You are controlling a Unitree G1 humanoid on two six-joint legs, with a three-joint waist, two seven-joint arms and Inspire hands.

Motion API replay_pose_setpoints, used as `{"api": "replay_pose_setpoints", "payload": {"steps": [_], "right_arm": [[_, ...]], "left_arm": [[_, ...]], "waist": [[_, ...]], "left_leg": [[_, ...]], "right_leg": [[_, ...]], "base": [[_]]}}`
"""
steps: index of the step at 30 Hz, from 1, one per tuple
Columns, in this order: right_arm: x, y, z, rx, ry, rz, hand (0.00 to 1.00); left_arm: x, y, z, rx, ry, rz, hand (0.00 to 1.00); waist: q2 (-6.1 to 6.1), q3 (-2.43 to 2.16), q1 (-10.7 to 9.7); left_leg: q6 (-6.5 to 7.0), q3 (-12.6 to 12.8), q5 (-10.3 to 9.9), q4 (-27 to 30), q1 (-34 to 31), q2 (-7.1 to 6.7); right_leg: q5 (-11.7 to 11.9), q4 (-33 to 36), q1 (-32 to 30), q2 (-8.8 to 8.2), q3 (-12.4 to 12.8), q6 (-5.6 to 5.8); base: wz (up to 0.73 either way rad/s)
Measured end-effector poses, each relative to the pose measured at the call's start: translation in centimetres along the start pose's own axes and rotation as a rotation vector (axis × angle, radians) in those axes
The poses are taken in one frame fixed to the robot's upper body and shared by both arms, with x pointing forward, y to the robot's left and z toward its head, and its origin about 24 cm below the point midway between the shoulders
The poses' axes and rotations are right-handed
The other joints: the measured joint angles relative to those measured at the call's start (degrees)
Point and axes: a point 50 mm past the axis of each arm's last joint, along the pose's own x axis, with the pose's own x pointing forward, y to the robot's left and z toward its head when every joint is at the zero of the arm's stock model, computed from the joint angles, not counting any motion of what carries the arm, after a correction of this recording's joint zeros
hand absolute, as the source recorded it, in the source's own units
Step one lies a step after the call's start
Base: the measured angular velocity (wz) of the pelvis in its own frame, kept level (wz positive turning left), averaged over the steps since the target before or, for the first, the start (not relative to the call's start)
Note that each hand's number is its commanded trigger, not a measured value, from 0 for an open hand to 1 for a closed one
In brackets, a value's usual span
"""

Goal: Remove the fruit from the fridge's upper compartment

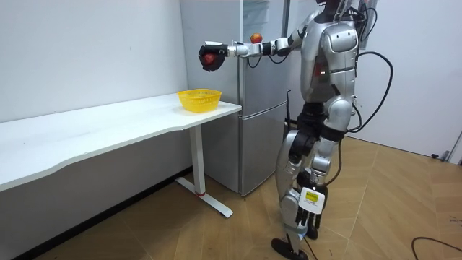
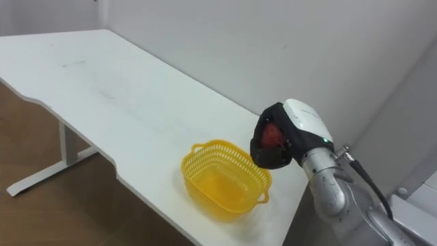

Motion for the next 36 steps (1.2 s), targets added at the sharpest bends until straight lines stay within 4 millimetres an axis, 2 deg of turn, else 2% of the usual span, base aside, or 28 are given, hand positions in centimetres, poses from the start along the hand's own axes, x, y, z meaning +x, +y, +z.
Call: {"api": "replay_pose_setpoints", "payload": {"steps": [13, 16, 17, 18, 19, 26, 36], "right_arm": [[0.0, 1.7, -0.2, -0.028, 0.022, 0.06, 1.0], [0.0, 1.9, -0.2, -0.031, 0.019, 0.068, 1.0], [0.0, 2.0, -0.2, -0.031, 0.019, 0.068, 0.76], [0.0, 1.9, -0.2, -0.031, 0.019, 0.066, 0.42], [0.0, 1.9, -0.1, -0.031, 0.018, 0.066, 0.0], [-0.1, 2.7, -0.9, -0.022, 0.053, 0.078, 0.0], [0.0, 3.4, -0.6, -0.002, 0.057, 0.067, 0.0]], "left_arm": [[0.0, -0.1, 0.5, 0.053, -0.023, 0.012, 0.0], [0.0, -0.2, 0.7, 0.072, -0.026, 0.011, 0.0], [0.0, -0.2, 0.8, 0.074, -0.028, 0.01, 0.0], [0.0, -0.2, 0.9, 0.083, -0.031, 0.011, 0.0], [0.0, -0.2, 1.0, 0.086, -0.034, 0.012, 0.0], [0.0, 0.0, 1.4, 0.089, -0.043, 0.03, 0.0], [0.0, -0.1, 1.6, 0.088, -0.05, 0.028, 0.0]], "waist": [[-0.09, 0.03, 0.44], [-0.14, 0.24, 0.65], [-0.12, 0.39, 0.77], [-0.13, 0.54, 0.86], [-0.15, 0.57, 0.89], [-0.31, 0.75, 2.65], [-0.35, 0.84, 2.7]], "left_leg": [[-0.04, -0.41, 0.02, 0.36, -0.71, -0.08], [-0.04, -0.59, 0.02, 0.36, -0.78, -0.11], [-0.04, -0.63, 0.02, 0.36, -0.84, -0.12], [-0.05, -0.74, 0.03, 0.38, -0.98, -0.13], [-0.06, -0.79, 0.04, 0.41, -1.11, -0.14], [-0.18, -1.43, 0.22, 0.46, -1.82, -0.15], [-0.27, -1.78, 0.21, 1.81, -3.11, -0.17]], "right_leg": [[0.0, 0.02, -0.25, -0.04, -0.44, 0.0], [0.0, 0.03, -0.27, -0.04, -0.49, 0.0], [0.0, 0.03, -0.32, -0.05, -0.54, 0.0], [0.0, 0.05, -0.4, -0.06, -0.58, 0.0], [0.0, 0.05, -0.5, -0.06, -0.58, 0.0], [0.0, 0.14, -1.23, -0.07, -0.68, -0.01], [0.11, 0.17, -1.91, -0.02, -1.65, -0.18]], "base": [[0.01], [0.02], [0.04], [0.04], [0.04], [0.01], [0.03]]}}
